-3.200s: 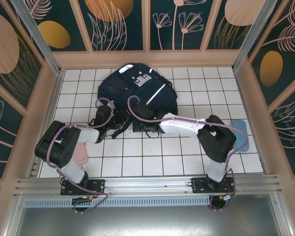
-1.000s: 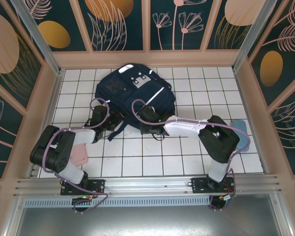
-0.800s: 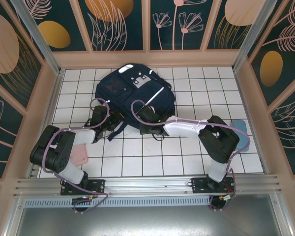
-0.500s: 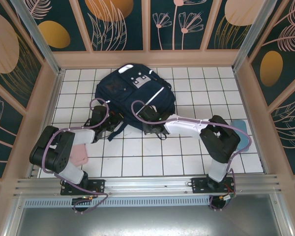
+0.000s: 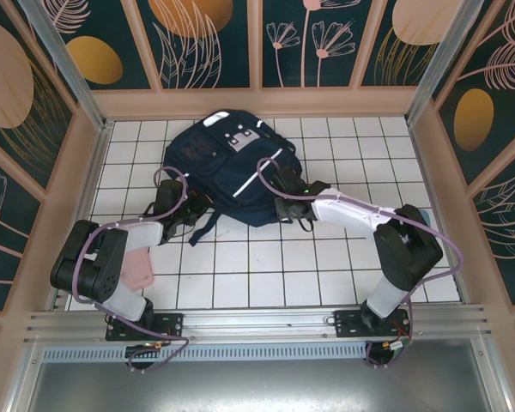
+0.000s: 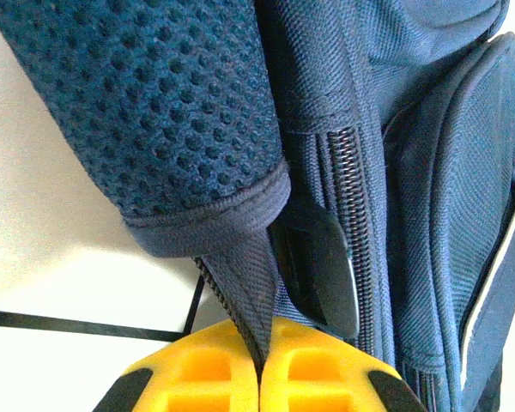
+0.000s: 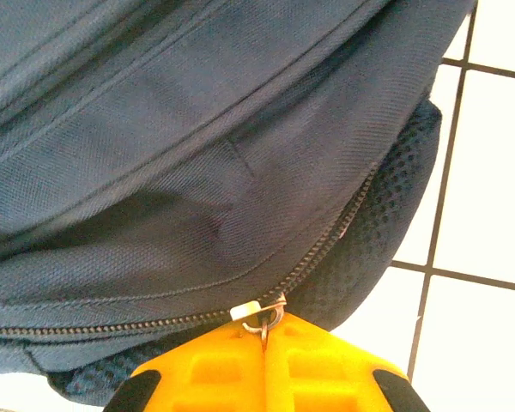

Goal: Pack the student bag

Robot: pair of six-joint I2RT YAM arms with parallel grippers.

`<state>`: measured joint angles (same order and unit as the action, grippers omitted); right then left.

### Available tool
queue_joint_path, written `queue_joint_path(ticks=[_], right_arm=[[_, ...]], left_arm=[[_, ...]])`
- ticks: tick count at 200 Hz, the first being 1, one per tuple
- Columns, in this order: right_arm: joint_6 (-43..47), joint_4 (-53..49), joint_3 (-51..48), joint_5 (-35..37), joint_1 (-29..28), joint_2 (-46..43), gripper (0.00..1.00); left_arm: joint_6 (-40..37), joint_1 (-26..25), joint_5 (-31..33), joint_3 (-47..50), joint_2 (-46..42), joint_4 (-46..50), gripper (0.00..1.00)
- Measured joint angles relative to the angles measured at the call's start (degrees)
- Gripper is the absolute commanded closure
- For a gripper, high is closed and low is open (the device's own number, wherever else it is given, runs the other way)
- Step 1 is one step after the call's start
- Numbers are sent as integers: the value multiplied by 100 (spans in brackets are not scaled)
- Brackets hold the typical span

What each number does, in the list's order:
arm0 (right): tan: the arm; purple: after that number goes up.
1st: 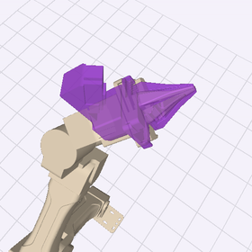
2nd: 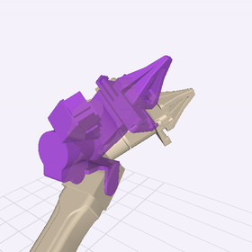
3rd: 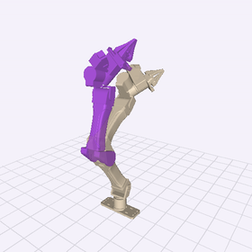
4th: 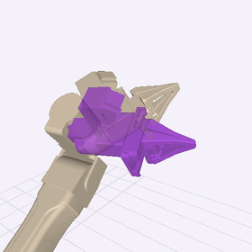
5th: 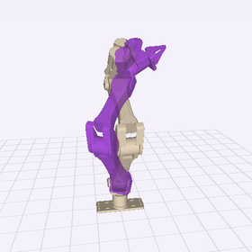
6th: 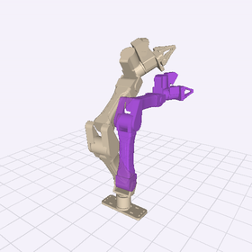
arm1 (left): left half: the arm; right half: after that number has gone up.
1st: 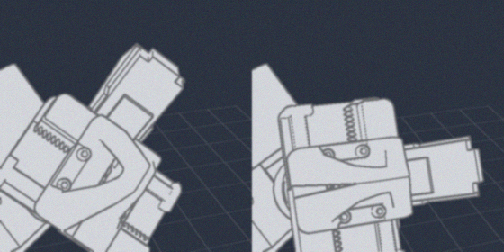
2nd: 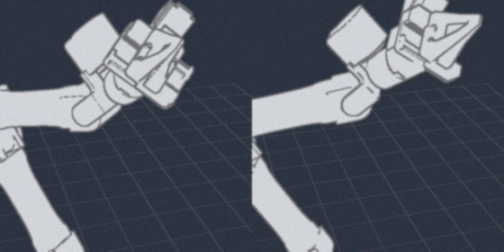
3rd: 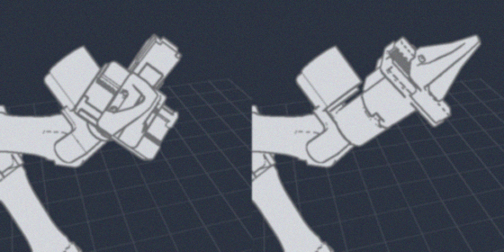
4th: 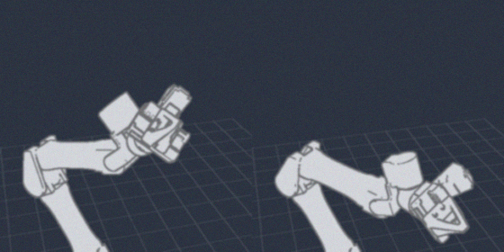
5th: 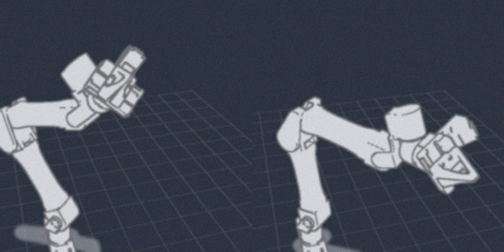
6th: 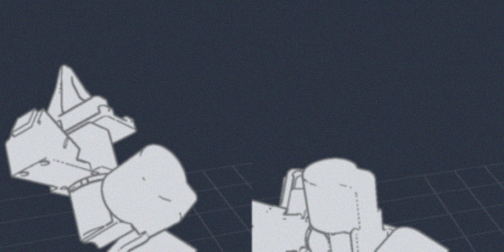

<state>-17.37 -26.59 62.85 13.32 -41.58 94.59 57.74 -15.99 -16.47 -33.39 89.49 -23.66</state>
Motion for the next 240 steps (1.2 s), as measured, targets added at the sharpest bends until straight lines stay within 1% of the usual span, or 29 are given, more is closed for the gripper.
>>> queue_joint_path(ticks=[24, 43, 68, 82, 98, 104, 121, 136, 161, 181, 207, 240], right_arm=[[63, -83, 0, -223, -284, -245, 100], [57, -111, 0, -470, -535, -437, 100], [46, -103, 0, -855, -717, -531, 100], [4, -55, 0, -1080, -758, -531, 100], [-94, 81, 0, -1307, -804, -529, 100], [-125, 142, 0, -1366, -817, -525, 100], [-249, 376, 0, -1556, -850, -448, 100], [-339, 601, 15, -1738, -918, -262, 100], [-444, 866, 157, -1954, -1091, 153, 100], [-466, 1064, 402, -2094, -1180, 470, 100], [-468, 1309, 697, -2256, -1204, 800, 100], [-518, 1491, 763, -2404, -1211, 1001, 100]], left_arm=[[-160, 90, 52, -142, 2, 177, 96], [-291, 151, 120, -208, 2, 299, 93], [-479, 186, 153, -341, 50, 474, 86], [-612, 186, 205, -479, 87, 621, 72], [-697, 186, 393, -645, 79, 833, 47], [-739, 188, 509, -695, 68, 925, 41], [-756, 208, 850, -734, -70, 1235, 33], [-833, 205, 1189, -732, -380, 1593, 27], [-844, 195, 1674, -623, -1095, 2000, 23], [-796, 197, 1751, -348, -1672, 2173, 22], [-466, 195, 1357, 212, -2194, 2151, 23], [136, 177, 767, 767, -2465, 2041, 26]])
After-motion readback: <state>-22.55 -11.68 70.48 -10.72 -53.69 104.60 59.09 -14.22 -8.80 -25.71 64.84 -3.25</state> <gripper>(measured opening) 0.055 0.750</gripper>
